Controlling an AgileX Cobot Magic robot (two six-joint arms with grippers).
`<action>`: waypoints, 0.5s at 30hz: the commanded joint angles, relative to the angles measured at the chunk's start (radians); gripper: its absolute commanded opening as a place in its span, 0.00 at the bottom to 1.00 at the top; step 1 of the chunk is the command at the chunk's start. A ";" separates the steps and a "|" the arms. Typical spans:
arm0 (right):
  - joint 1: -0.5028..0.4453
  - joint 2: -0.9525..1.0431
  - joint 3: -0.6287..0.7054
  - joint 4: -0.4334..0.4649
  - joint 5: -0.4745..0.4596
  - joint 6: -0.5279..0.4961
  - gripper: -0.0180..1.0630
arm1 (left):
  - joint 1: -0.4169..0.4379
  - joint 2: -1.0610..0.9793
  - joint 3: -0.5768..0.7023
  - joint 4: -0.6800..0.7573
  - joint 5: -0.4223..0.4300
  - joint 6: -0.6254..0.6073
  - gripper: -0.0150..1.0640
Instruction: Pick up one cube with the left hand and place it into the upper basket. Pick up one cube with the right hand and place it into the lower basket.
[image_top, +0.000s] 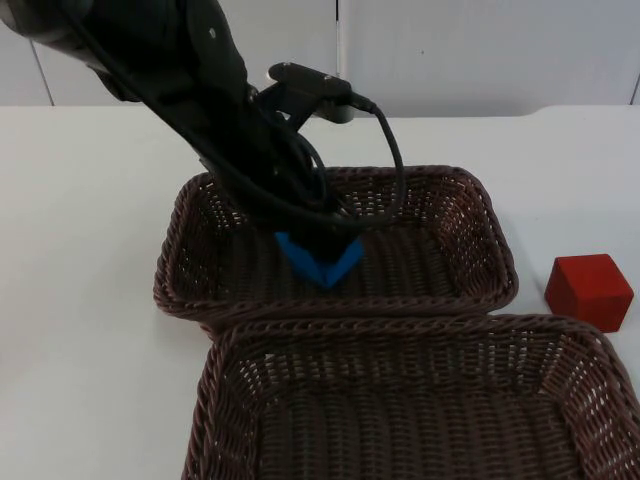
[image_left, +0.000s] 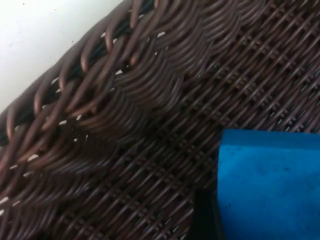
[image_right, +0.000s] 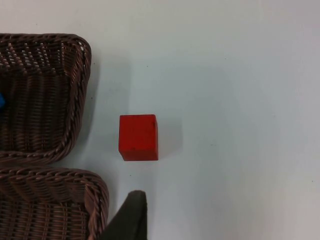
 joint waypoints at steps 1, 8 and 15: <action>-0.004 -0.001 -0.005 -0.003 -0.013 -0.009 0.99 | -0.006 0.002 -0.005 -0.008 -0.004 -0.004 0.28; -0.004 -0.001 -0.005 -0.003 -0.013 -0.009 0.99 | -0.006 -0.013 -0.005 -0.013 0.009 -0.004 0.75; -0.004 -0.001 -0.005 -0.003 -0.013 -0.009 0.99 | -0.006 -0.061 -0.005 -0.009 0.014 -0.007 0.80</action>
